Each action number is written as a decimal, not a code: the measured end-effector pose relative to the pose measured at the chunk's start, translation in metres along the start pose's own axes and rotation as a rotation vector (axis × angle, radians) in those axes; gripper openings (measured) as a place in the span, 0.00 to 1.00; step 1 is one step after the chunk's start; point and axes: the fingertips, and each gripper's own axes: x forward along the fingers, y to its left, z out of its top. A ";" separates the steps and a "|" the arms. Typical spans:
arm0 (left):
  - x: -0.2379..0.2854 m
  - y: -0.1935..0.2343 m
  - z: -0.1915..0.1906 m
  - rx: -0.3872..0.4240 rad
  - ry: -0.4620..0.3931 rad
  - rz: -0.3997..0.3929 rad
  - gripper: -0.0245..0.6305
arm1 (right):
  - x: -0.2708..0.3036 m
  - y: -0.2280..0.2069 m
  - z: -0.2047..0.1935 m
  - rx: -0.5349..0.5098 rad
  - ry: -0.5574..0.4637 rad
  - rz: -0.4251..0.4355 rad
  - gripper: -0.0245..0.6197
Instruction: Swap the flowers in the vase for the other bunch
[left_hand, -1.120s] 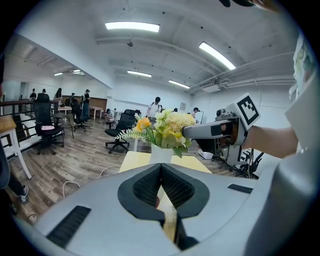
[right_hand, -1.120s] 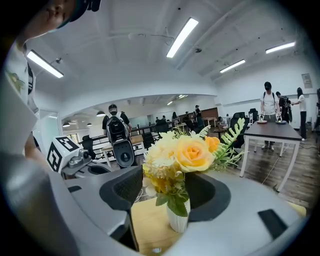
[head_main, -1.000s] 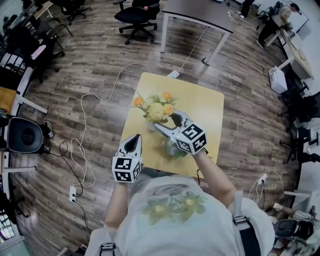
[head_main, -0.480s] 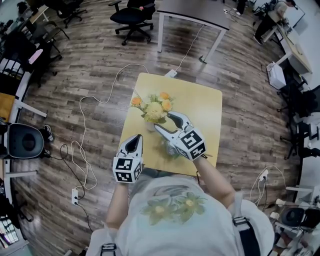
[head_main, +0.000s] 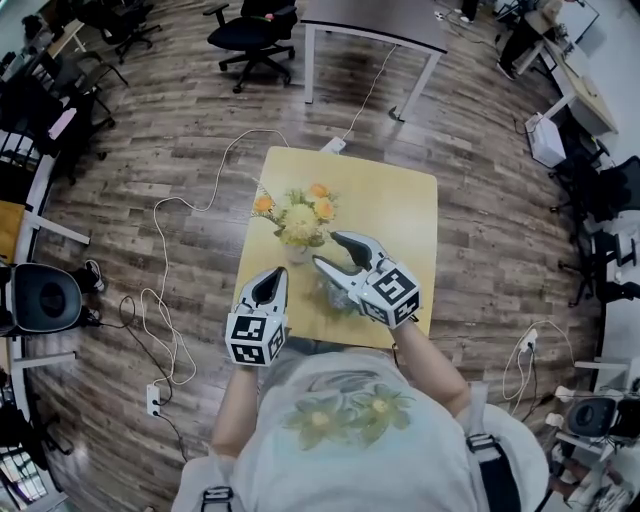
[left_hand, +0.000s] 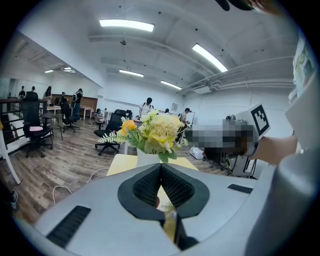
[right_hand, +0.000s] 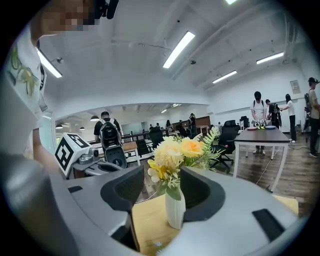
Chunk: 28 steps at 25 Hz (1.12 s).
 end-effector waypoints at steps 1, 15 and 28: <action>0.002 -0.003 0.001 0.003 -0.001 -0.006 0.06 | -0.003 0.000 -0.002 0.002 0.000 0.002 0.42; 0.016 -0.034 0.012 0.020 -0.003 -0.084 0.06 | -0.027 0.017 -0.028 0.006 0.021 0.063 0.13; 0.025 -0.058 0.002 0.041 0.032 -0.154 0.06 | -0.033 0.019 -0.041 0.064 0.011 0.023 0.10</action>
